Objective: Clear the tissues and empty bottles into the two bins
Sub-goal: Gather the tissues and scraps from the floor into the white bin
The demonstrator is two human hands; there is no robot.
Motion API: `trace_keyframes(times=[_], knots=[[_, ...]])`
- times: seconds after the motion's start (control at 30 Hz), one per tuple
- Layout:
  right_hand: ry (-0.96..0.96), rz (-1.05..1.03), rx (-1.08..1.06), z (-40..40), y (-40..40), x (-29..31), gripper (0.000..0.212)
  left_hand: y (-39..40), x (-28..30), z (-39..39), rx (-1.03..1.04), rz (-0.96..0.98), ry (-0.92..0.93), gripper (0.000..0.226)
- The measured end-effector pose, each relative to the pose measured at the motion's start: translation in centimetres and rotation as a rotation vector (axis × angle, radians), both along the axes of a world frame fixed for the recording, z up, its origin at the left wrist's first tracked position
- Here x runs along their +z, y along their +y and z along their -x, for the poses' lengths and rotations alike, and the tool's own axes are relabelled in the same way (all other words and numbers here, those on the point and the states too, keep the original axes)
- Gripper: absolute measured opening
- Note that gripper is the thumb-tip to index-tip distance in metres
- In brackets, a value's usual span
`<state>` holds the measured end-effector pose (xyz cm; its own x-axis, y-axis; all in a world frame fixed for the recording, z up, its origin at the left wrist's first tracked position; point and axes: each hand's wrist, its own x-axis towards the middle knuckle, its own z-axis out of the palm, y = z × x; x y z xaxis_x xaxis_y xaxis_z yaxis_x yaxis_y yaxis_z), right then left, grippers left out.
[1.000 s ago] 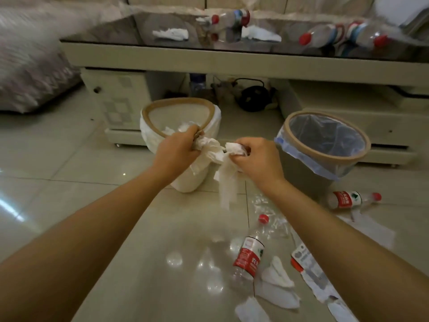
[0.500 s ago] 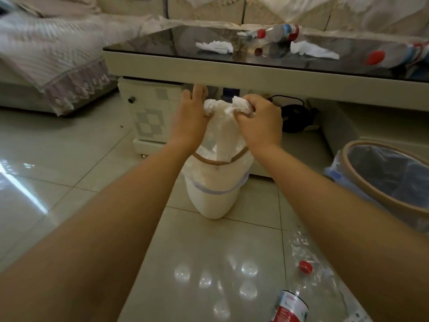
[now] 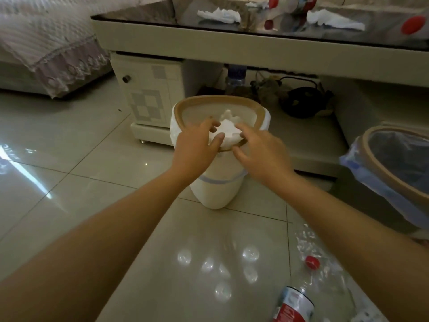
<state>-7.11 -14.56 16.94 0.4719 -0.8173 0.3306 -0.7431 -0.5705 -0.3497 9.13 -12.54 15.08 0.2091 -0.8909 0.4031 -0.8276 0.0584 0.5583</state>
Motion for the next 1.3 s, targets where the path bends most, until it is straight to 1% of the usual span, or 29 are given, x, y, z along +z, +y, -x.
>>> trace_keyframes(times=[0.07,0.13,0.2,0.3,0.4,0.57,0.63,0.7,0.83,0.87,0.97,1.0,1.03,1.13,1.17,1.2,1.23,1.3], knots=[[-0.028,0.028,0.017,1.7,2.3,-0.8,0.052,2.1,-0.4,1.5,-0.075,0.081,-0.012,0.032],[-0.025,0.035,0.023,3.6,4.6,-2.0,0.05,4.6,-1.2,3.2,-0.161,0.148,-0.094,0.03],[-0.004,0.019,0.02,5.8,6.7,-3.4,0.048,7.1,-2.5,5.4,-0.251,0.144,-0.111,0.028],[0.065,-0.034,-0.028,10.1,10.0,-5.7,0.043,10.6,-5.5,9.0,-0.331,0.008,-0.052,0.033],[0.168,-0.072,-0.078,14.5,13.1,-7.8,0.041,12.6,-8.9,12.1,-0.403,-0.137,-0.049,0.037],[0.249,-0.164,-0.195,21.2,17.0,-10.1,0.037,14.1,-12.1,17.0,-0.468,-0.364,-0.059,0.043],[0.276,-0.179,-0.229,23.3,18.2,-10.9,0.037,14.5,-12.7,18.8,-0.526,-0.407,-0.061,0.043],[0.274,-0.206,-0.256,25.0,19.0,-11.4,0.039,14.8,-13.2,20.2,-0.585,-0.411,-0.067,0.043],[0.276,-0.247,-0.317,27.1,20.3,-12.6,0.039,15.2,-14.7,22.8,-0.678,-0.479,-0.067,0.042],[0.281,-0.251,-0.332,27.5,20.7,-13.0,0.038,15.4,-15.2,23.4,-0.719,-0.503,-0.116,0.042],[0.302,-0.271,-0.371,28.5,21.7,-14.5,0.035,15.9,-16.9,25.4,-0.901,-0.517,-0.433,0.05],[0.309,-0.285,-0.388,28.8,22.0,-15.1,0.035,16.0,-17.5,25.9,-0.942,-0.539,-0.501,0.055],[0.314,-0.307,-0.406,29.1,22.3,-15.6,0.036,16.1,-18.0,26.3,-0.964,-0.566,-0.539,0.062],[0.293,-0.394,-0.459,30.1,23.3,-17.3,0.041,16.6,-19.8,27.1,-1.015,-0.635,-0.568,0.087],[0.293,-0.413,-0.47,30.5,23.6,-17.7,0.042,16.9,-20.3,27.3,-1.031,-0.641,-0.599,0.091],[0.304,-0.425,-0.481,30.9,23.9,-18.0,0.043,17.0,-20.7,27.4,-1.042,-0.635,-0.64,0.09],[0.32,-0.439,-0.495,31.3,24.2,-18.2,0.045,17.1,-21.0,27.6,-1.041,-0.615,-0.667,0.085],[0.341,-0.471,-0.538,32.0,24.7,-18.5,0.05,16.9,-21.3,27.9,-1.012,-0.587,-0.644,0.064]])
